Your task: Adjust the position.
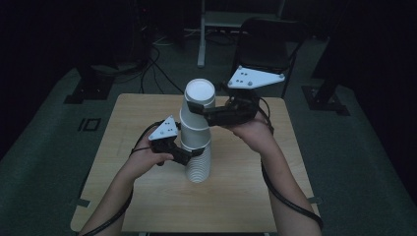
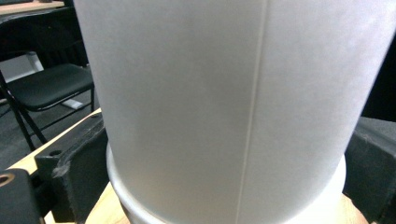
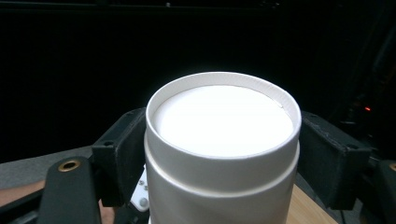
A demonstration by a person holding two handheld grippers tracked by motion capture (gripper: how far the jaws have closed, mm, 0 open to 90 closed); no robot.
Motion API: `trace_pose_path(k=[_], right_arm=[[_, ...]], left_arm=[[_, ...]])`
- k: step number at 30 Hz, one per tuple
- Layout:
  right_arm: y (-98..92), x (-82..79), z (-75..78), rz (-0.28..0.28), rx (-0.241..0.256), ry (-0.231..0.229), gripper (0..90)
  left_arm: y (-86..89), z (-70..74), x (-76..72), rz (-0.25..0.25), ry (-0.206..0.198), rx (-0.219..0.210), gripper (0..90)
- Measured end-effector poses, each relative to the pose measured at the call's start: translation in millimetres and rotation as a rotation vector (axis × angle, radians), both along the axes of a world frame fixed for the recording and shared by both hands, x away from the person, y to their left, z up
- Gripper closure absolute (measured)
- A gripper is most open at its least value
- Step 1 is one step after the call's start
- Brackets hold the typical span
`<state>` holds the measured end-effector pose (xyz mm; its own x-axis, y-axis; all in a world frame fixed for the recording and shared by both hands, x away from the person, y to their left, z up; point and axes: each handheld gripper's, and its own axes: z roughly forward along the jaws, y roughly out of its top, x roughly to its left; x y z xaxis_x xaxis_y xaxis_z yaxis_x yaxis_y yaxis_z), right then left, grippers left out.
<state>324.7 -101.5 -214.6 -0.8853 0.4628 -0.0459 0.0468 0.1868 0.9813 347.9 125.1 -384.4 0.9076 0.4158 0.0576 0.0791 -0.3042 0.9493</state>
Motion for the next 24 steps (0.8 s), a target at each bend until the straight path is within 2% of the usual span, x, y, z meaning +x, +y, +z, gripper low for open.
trace_pose_path(k=[3, 7, 12, 18, 24], right_arm=[[-5.5, -0.2, 1.5, -0.021, 0.008, 0.002, 22.7], [-23.0, -2.5, 5.0, -0.055, 0.020, -0.003, 22.7], [-44.5, -8.5, 3.7, -0.084, 0.024, -0.013, 22.7], [-64.4, -12.6, -10.7, -0.119, 0.020, 0.003, 22.7], [-77.8, -15.9, -33.5, -0.138, 0.011, 0.030, 22.7]], left_arm=[[0.4, 0.2, 0.1, -0.002, 0.003, 0.001, 3.5], [0.1, 1.0, 0.0, 0.000, 0.004, 0.007, 3.4], [1.2, 1.3, -1.4, 0.002, -0.015, 0.014, 2.9], [3.1, 8.0, -4.7, 0.016, -0.030, -0.012, 2.2], [10.0, 10.5, -11.3, 0.022, -0.038, -0.009, 2.1]])
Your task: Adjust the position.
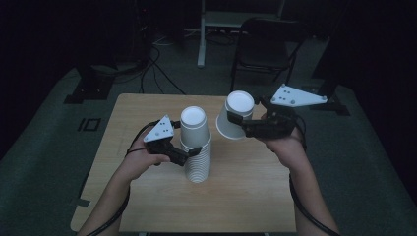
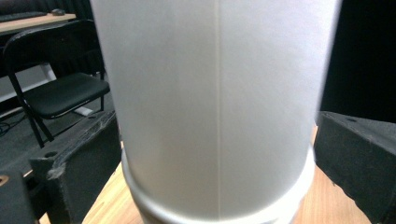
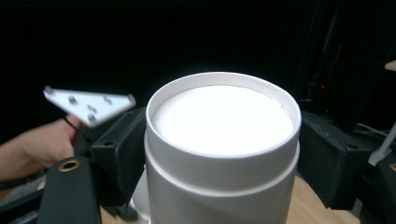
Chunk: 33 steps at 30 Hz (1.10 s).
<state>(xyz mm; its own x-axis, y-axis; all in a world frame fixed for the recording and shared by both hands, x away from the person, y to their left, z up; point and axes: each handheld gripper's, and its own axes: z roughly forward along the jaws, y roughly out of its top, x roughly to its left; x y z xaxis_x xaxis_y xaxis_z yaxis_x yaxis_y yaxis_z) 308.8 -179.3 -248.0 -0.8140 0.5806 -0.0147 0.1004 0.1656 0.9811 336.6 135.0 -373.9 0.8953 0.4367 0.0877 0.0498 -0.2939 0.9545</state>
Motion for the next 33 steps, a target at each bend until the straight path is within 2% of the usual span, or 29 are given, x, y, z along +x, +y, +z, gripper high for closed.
trace_pose_path(k=[7, 16, 21, 23, 26, 29, 33], right_arm=[[-8.4, -5.3, -26.5, -0.011, -0.025, 0.026, 22.7], [-20.1, -5.4, -53.6, -0.046, -0.009, 0.062, 22.8], [-27.5, -7.4, -66.6, -0.058, -0.009, 0.075, 22.8], [-29.6, -8.9, -73.3, -0.065, -0.014, 0.080, 22.8], [-33.9, -11.6, -82.5, -0.075, -0.025, 0.090, 22.7], [-39.5, -14.7, -89.4, -0.083, -0.027, 0.097, 22.8], [-46.8, -19.6, -96.3, -0.096, -0.019, 0.106, 22.7]], left_arm=[[13.0, -10.3, -7.1, 0.019, 0.017, -0.001, 2.1], [34.9, -31.1, -19.1, 0.065, 0.047, -0.020, 2.2], [47.8, -49.6, -29.8, 0.088, 0.078, -0.031, 2.2], [51.2, -57.7, -35.7, 0.089, 0.085, -0.022, 2.2], [52.8, -66.6, -46.7, 0.079, 0.096, -0.026, 2.2], [50.0, -72.7, -57.1, 0.034, 0.123, -0.038, 3.5], [40.5, -77.6, -69.7, 0.000, 0.130, -0.044, 3.4]])
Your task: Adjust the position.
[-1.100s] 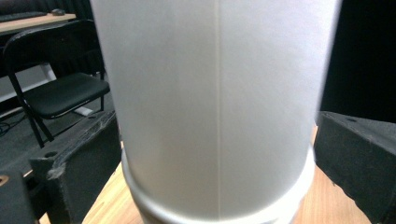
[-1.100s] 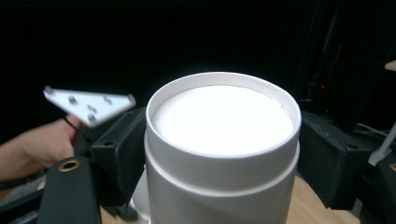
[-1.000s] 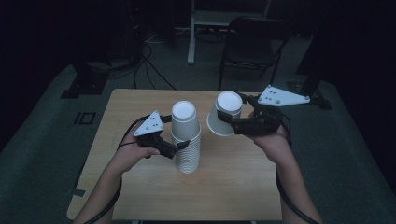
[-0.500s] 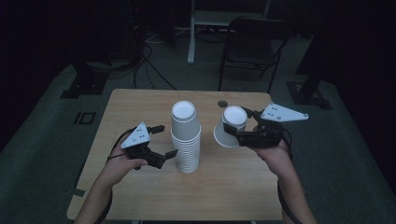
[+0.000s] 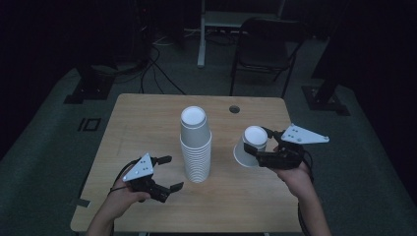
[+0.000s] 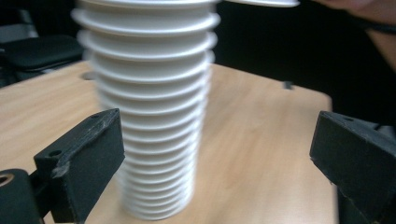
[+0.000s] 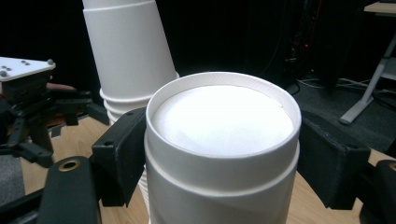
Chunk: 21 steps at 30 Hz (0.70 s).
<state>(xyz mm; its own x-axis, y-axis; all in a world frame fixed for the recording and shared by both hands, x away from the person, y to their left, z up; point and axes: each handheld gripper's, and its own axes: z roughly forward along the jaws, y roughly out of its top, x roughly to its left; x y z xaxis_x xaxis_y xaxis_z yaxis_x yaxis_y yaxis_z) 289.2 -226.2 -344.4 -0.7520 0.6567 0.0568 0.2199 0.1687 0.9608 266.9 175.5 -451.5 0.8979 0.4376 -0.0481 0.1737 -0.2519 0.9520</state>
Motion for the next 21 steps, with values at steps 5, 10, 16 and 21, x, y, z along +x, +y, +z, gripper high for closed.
trace_pose_path(k=[5, 10, 16, 21], right_arm=[[-5.4, -5.4, -4.7, -0.006, -0.005, -0.002, 22.7], [-8.1, -10.5, -6.6, -0.003, -0.005, 0.001, 22.8], [-11.4, -15.1, -5.3, 0.000, 0.008, -0.008, 22.8], [-9.4, -21.3, -1.7, 0.017, 0.003, -0.019, 22.8]], left_arm=[[-21.8, -1.0, -10.8, -0.085, -0.002, -0.008, 3.6], [-48.7, -2.1, -14.6, -0.178, 0.026, -0.019, 3.6], [-73.8, -8.9, -17.3, -0.260, 0.054, -0.012, 3.6], [-100.2, -11.1, -13.4, -0.290, 0.065, -0.025, 3.6]])
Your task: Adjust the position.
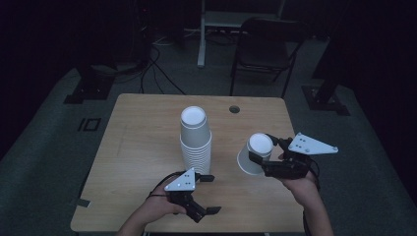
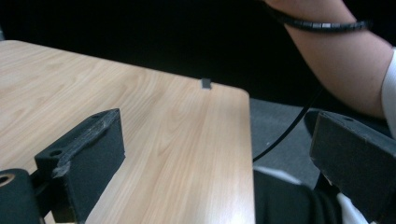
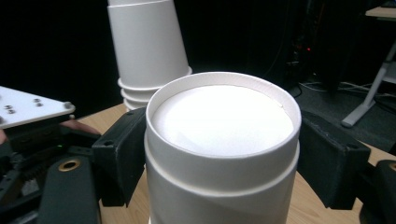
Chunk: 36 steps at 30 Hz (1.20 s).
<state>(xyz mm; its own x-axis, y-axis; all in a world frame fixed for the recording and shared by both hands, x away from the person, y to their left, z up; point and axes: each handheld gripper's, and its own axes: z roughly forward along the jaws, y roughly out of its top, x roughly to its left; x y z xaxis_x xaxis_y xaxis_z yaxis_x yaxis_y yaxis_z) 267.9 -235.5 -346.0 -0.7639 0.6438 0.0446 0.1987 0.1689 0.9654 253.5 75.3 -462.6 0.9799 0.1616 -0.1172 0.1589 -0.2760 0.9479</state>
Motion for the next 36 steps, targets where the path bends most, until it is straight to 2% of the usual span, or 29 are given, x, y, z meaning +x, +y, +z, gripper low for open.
trace_pose_path(k=[3, 6, 7, 9, 14, 19, 23, 24, 26, 27, 28, 30, 31, 32, 33, 34, 36], right_arm=[[1.5, -2.9, 1.9, 0.011, 0.001, -0.006, 22.8], [2.7, -4.4, 3.3, 0.020, 0.006, -0.009, 22.8], [3.1, -5.1, 4.1, 0.023, 0.006, -0.010, 22.8], [3.9, -6.5, 5.7, 0.030, 0.009, -0.013, 22.8], [10.6, -10.5, 11.2, 0.056, 0.017, -0.029, 22.8], [19.1, -14.2, 13.1, 0.088, 0.006, -0.038, 22.8], [19.6, -15.6, 11.6, 0.090, 0.000, -0.035, 22.8], [19.0, -15.5, 10.9, 0.092, 0.000, -0.034, 22.8], [17.5, -15.5, 9.5, 0.087, 0.001, -0.027, 22.7], [16.7, -15.3, 8.7, 0.088, 0.003, -0.024, 22.7], [16.1, -15.1, 8.0, 0.085, 0.004, -0.022, 22.8], [15.4, -15.0, 6.8, 0.087, 0.005, -0.020, 22.7], [15.2, -15.0, 6.6, 0.087, 0.006, -0.020, 22.7], [15.2, -15.0, 6.6, 0.087, 0.006, -0.020, 22.7], [15.1, -15.1, 6.4, 0.089, 0.008, -0.017, 22.7], [15.4, -15.7, 6.1, 0.093, 0.007, -0.016, 22.8], [15.6, -16.3, 5.8, 0.095, 0.012, -0.015, 22.7]], left_arm=[[-8.6, 1.8, 1.4, -0.005, 0.006, -0.017, 3.6], [-26.1, 4.1, 4.7, -0.044, 0.042, -0.048, 4.3], [-26.1, 4.1, 4.7, -0.044, 0.042, -0.048, 4.3], [-37.2, 3.8, 7.5, -0.065, 0.078, -0.067, 4.3], [-54.3, 6.5, 11.4, -0.068, 0.076, -0.090, 5.0], [-63.3, 14.2, 14.9, -0.043, 0.077, -0.149, 7.7], [-62.1, 22.5, 17.9, -0.008, 0.068, -0.197, 20.6], [-61.2, 24.4, 19.2, 0.009, 0.087, -0.197, 22.9], [-58.9, 26.9, 21.4, 0.019, 0.119, -0.195, 35.0], [-58.0, 27.2, 22.4, 0.042, 0.123, -0.199, 35.0], [-57.3, 27.8, 23.1, 0.041, 0.121, -0.189, 37.9], [-55.7, 29.1, 23.7, 0.065, 0.142, -0.190, 41.5], [-55.5, 29.8, 23.9, 0.042, 0.182, -0.199, 45.8], [-55.5, 29.8, 23.9, 0.042, 0.182, -0.199, 45.6], [-54.9, 30.3, 23.0, 0.049, 0.194, -0.219, 45.6], [-55.1, 30.9, 22.5, 0.044, 0.183, -0.210, 49.9], [-54.8, 30.2, 21.7, 0.027, 0.181, -0.221, 53.4]])
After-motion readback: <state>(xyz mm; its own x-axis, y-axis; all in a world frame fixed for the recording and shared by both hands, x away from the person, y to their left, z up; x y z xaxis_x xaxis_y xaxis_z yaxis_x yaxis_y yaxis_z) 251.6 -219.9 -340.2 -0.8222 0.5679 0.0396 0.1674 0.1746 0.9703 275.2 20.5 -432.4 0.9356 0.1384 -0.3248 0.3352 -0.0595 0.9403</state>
